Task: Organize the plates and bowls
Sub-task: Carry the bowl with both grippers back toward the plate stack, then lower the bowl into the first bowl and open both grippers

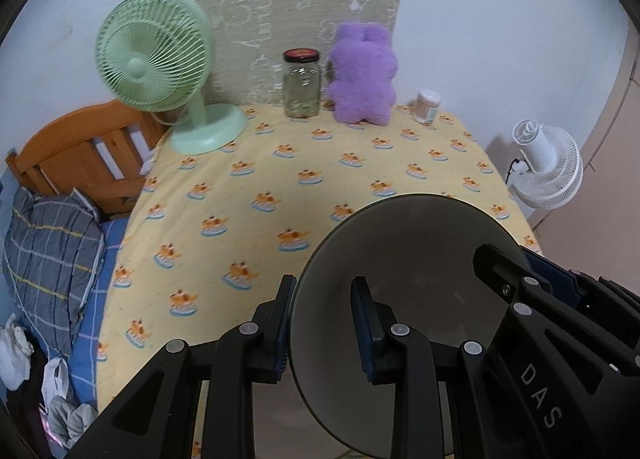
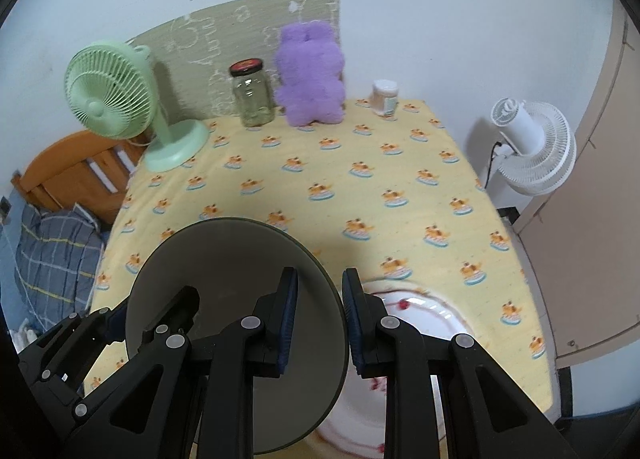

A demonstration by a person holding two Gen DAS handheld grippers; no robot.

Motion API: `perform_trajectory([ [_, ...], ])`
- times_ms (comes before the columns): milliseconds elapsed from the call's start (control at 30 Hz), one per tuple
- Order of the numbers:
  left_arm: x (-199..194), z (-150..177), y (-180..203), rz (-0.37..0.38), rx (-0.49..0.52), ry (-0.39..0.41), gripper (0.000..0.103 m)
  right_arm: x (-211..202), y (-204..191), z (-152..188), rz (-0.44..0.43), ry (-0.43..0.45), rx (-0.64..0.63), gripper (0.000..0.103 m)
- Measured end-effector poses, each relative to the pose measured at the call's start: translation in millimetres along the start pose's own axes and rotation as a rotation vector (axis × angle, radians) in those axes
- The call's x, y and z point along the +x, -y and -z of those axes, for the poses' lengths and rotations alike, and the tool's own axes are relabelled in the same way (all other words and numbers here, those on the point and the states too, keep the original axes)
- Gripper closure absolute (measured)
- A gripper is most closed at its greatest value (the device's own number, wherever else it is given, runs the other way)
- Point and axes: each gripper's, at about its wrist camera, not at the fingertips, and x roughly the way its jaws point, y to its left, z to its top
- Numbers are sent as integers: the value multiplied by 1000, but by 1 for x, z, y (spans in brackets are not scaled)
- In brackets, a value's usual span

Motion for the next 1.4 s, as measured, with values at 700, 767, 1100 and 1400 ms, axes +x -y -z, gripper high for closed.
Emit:
perform_trajectory([
  [700, 25, 40, -61, -25, -57, -110, 77, 35, -68, 39, -27, -117, -59, 76],
  [767, 28, 42, -63, -27, -58, -119, 77, 39, -70, 41, -28, -127, -60, 76],
  [1100, 43, 50, -68, -33, -59, -166, 77, 57, -76, 50, -29, -173, -64, 76],
  [1400, 47, 50, -61, -43, -31, -157, 77, 64, -74, 51, -13, -178, -72, 77],
])
